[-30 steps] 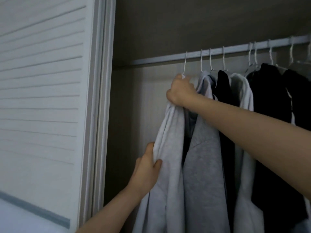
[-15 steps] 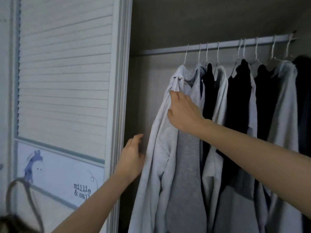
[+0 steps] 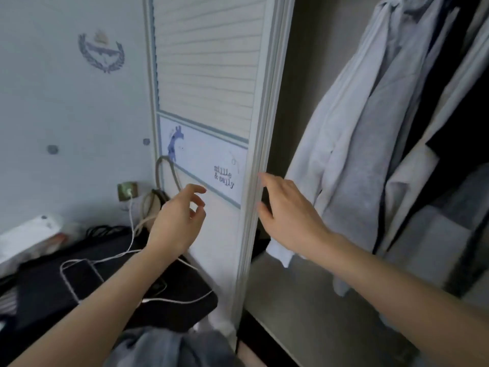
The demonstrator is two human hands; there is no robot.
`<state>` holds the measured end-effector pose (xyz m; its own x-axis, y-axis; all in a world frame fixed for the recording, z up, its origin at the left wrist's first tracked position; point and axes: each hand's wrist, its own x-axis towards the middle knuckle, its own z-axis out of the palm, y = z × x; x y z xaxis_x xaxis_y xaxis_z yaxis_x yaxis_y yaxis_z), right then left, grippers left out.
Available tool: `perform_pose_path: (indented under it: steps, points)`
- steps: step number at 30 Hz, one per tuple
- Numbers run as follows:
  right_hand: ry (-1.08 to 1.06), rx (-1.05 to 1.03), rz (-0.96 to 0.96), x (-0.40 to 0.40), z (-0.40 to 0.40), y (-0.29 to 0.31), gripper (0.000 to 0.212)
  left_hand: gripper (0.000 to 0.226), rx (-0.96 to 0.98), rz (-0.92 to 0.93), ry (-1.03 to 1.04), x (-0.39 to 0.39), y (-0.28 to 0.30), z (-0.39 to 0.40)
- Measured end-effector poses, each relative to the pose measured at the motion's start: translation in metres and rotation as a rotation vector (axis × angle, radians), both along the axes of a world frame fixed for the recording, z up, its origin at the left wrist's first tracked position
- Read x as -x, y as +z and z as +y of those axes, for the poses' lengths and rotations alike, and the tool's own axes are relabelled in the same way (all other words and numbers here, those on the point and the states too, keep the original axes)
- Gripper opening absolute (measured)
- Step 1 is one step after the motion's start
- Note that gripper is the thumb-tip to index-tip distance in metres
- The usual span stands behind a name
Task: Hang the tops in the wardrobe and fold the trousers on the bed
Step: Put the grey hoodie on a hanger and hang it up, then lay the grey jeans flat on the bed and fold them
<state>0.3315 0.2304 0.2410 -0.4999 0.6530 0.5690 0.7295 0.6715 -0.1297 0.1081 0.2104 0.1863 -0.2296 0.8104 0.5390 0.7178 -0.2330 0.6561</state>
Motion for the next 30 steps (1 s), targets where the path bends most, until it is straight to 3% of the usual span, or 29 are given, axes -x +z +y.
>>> perform_pose_path:
  steps: [4, 11, 16, 21, 25, 27, 30]
  points:
    - [0.107, 0.175, -0.002, 0.011, -0.021, -0.066, 0.051, 0.025, 0.149, -0.024, 0.161, 0.012, -0.058, -0.056]
    - [0.309, 0.546, -0.035, 0.028, -0.061, -0.176, 0.042, 0.02, 0.442, -0.221, 0.481, 0.012, -0.158, -0.168]
    - [0.368, 0.695, -0.105, 0.055, -0.08, -0.223, 0.034, 0.01, 0.589, -0.19, 0.634, 0.016, -0.2, -0.232]
    - [0.352, 0.696, -0.128, 0.093, -0.072, -0.238, 0.039, 0.029, 0.623, -0.233, 0.766, 0.033, -0.213, -0.239]
    - [0.331, 0.717, -0.252, 0.13, -0.06, -0.248, 0.053, 0.069, 1.031, -0.015, 0.732, 0.048, -0.213, -0.214]
    - [0.301, 0.745, -0.353, 0.147, -0.056, -0.258, 0.062, 0.063, 1.083, 0.024, 0.7, 0.055, -0.214, -0.206]
    - [0.23, 0.808, -0.459, 0.16, -0.054, -0.272, 0.074, 0.035, 0.987, -0.063, 0.675, 0.068, -0.217, -0.205]
